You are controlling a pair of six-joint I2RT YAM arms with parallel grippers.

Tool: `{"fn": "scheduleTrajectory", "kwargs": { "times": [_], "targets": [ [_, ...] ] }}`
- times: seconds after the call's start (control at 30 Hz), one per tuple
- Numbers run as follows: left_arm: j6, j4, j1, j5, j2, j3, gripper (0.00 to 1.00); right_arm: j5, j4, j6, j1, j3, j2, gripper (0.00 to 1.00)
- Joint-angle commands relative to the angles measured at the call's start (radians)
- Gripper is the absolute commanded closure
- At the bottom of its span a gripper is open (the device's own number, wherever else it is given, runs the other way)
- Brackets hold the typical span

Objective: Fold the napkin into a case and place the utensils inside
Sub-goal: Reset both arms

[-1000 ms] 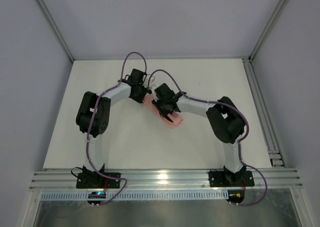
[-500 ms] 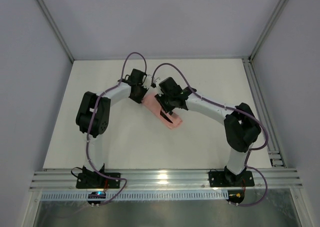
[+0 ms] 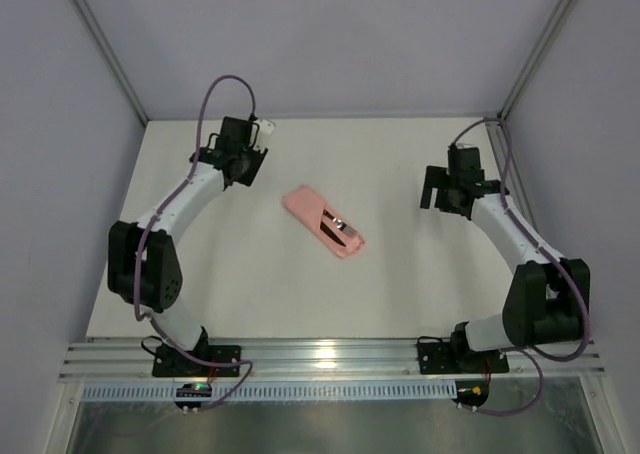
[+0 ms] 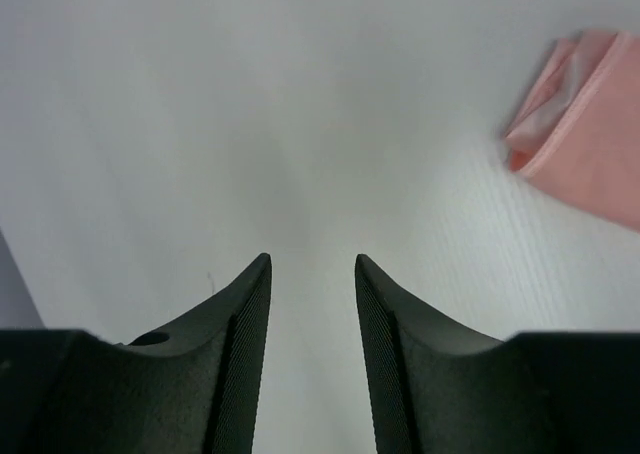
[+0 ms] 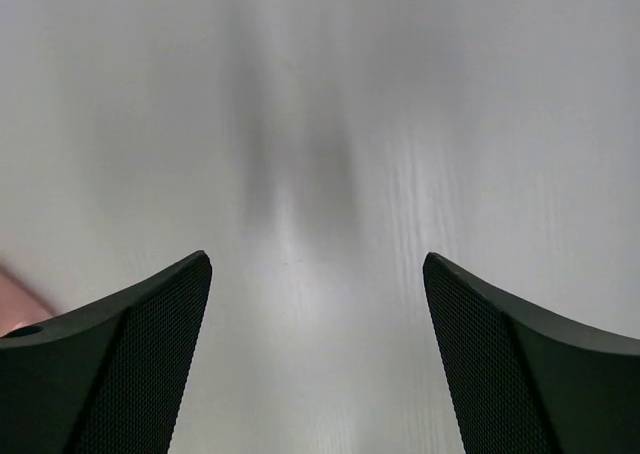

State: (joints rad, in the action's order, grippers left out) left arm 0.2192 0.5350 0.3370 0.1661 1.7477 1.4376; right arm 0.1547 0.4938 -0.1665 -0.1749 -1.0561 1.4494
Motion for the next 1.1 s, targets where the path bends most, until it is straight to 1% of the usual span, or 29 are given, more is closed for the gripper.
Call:
{"fn": "scheduleTrajectory", "kwargs": {
  "times": [0.0, 0.03, 0.07, 0.1, 0.13, 0.2, 0.23, 0.3, 0.33, 0.37, 0.43, 0.47, 0.57, 0.7, 0.87, 1.07],
  "targets": [
    [0.003, 0.060, -0.087, 0.053, -0.162, -0.081, 0.58, -0.035, -0.008, -0.116, 0.125, 0.073, -0.113, 0.09],
    [0.002, 0.063, -0.107, 0.046, -0.195, -0.144, 0.56, -0.034, -0.017, -0.132, 0.206, 0.105, -0.150, 0.09],
    [-0.003, 0.065, -0.128, 0.035, -0.229, -0.178, 0.55, -0.009, -0.023, -0.168, 0.236, 0.119, -0.167, 0.08],
    [-0.004, 0.068, -0.179, 0.018, -0.296, -0.213, 0.54, 0.000, -0.030, -0.183, 0.262, 0.149, -0.185, 0.07],
    [-0.009, 0.068, -0.203, -0.011, -0.328, -0.286, 0.53, 0.008, -0.047, -0.191, 0.303, 0.163, -0.214, 0.07],
    [-0.008, 0.072, -0.249, -0.022, -0.420, -0.357, 0.52, 0.043, -0.055, -0.205, 0.321, 0.182, -0.234, 0.05],
    [-0.003, 0.072, -0.285, -0.020, -0.450, -0.424, 0.52, 0.051, -0.051, -0.206, 0.322, 0.186, -0.239, 0.04],
    [0.009, 0.068, -0.314, -0.019, -0.506, -0.483, 0.47, 0.045, -0.040, -0.214, 0.324, 0.183, -0.236, 0.04],
    [0.011, 0.068, -0.334, -0.025, -0.558, -0.532, 0.45, 0.045, -0.029, -0.218, 0.324, 0.182, -0.231, 0.04],
    [0.011, 0.068, -0.373, -0.040, -0.582, -0.552, 0.42, 0.048, -0.023, -0.222, 0.324, 0.179, -0.218, 0.04],
    [0.015, 0.074, -0.404, -0.063, -0.637, -0.586, 0.40, 0.049, -0.012, -0.226, 0.324, 0.176, -0.207, 0.04],
    [0.022, 0.075, -0.435, -0.071, -0.649, -0.607, 0.38, 0.045, -0.012, -0.225, 0.324, 0.177, -0.201, 0.04],
    [0.046, 0.095, -0.478, -0.085, -0.668, -0.615, 0.37, 0.014, -0.024, -0.212, 0.324, 0.195, -0.201, 0.04],
    [0.049, 0.126, -0.480, -0.163, -0.668, -0.641, 0.37, -0.041, -0.075, -0.194, 0.324, 0.248, -0.236, 0.04],
    [0.055, 0.102, -0.478, -0.139, -0.668, -0.671, 0.37, -0.090, -0.109, -0.176, 0.324, 0.295, -0.259, 0.04],
    [0.055, 0.111, -0.480, -0.163, -0.671, -0.666, 0.37, -0.129, -0.153, -0.168, 0.324, 0.332, -0.288, 0.04]
  ]
}}
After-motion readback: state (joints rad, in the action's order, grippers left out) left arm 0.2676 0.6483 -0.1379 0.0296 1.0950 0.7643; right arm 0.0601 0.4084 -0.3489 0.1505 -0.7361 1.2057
